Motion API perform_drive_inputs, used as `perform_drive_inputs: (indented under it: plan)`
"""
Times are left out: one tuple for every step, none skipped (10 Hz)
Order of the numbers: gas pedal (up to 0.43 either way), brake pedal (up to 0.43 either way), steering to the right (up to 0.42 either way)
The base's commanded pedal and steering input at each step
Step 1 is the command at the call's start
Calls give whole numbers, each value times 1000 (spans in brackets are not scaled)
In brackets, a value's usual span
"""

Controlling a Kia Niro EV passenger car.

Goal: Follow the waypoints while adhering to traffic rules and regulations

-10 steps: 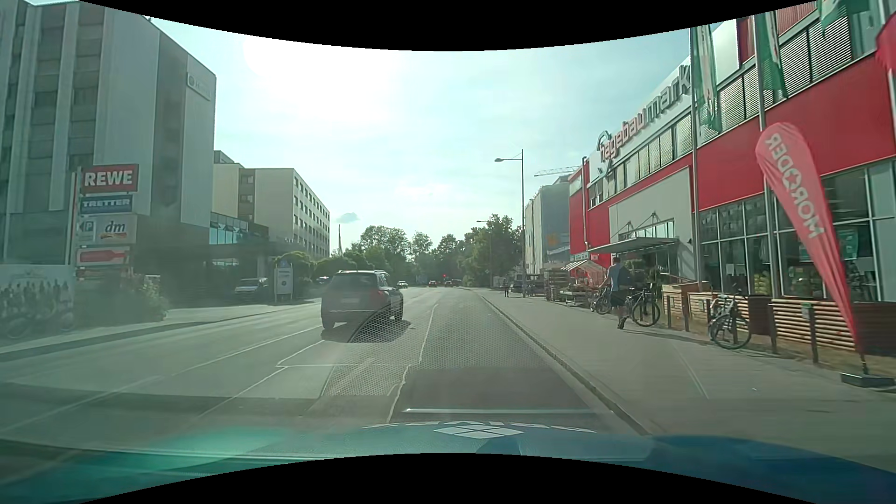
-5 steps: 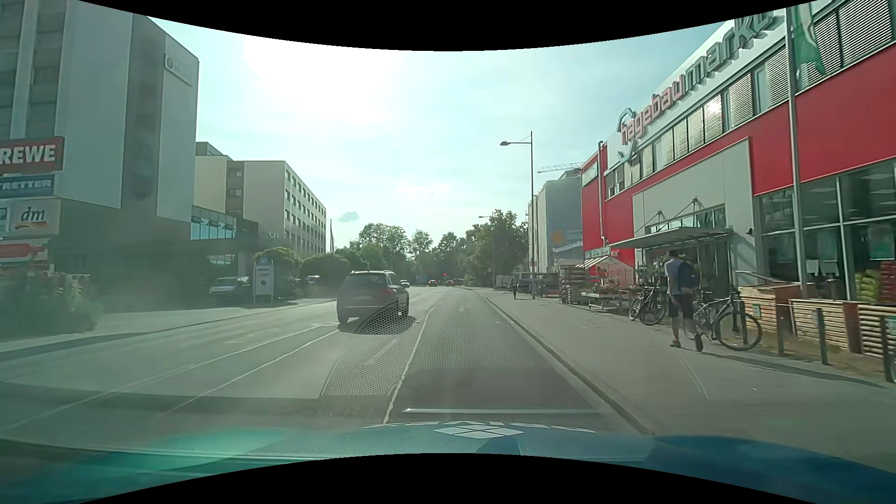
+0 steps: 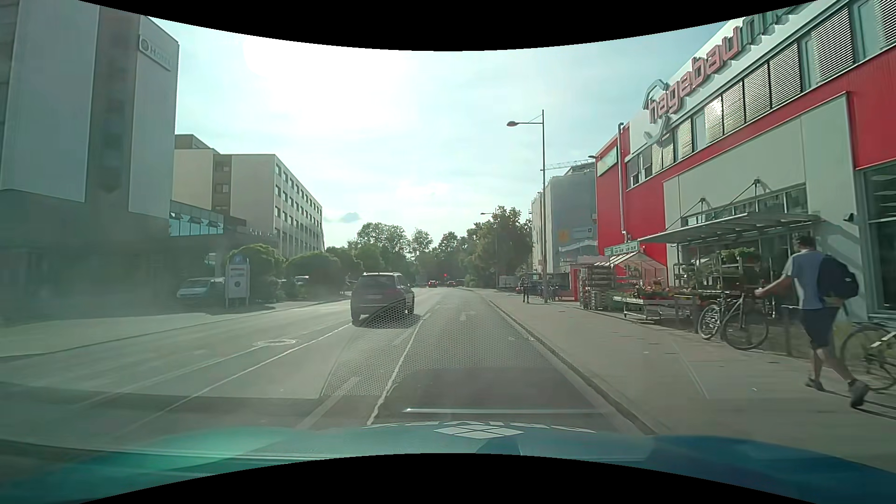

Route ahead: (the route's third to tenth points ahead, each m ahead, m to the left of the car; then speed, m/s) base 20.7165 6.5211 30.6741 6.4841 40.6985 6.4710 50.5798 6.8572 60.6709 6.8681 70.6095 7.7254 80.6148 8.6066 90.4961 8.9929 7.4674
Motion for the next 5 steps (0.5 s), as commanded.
perform_drive_inputs:
  plan:
    - [157, 0, -6]
    - [157, 0, -5]
    - [157, 0, -5]
    - [157, 0, -5]
    - [169, 0, -5]
